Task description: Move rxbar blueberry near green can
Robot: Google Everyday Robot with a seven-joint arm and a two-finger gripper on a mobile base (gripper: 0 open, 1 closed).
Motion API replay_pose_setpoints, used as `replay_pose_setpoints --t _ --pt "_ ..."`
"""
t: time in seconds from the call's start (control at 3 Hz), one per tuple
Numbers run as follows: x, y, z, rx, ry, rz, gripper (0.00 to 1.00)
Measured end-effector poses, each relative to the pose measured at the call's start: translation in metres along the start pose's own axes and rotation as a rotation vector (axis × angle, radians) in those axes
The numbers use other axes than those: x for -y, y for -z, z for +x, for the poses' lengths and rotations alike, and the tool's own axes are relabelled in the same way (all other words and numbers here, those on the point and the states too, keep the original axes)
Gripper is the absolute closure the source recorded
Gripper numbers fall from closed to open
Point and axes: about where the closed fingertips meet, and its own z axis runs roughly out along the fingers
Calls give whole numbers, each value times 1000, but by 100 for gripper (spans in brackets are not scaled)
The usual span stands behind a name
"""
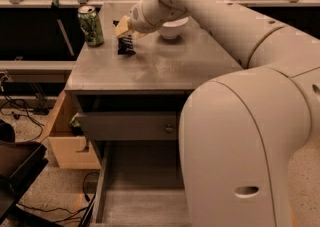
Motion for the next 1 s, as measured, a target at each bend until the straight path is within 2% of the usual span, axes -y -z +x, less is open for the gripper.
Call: replay_pose_setpoints --t 1.0 --pt "-3 -9 4 -12 1 -7 12"
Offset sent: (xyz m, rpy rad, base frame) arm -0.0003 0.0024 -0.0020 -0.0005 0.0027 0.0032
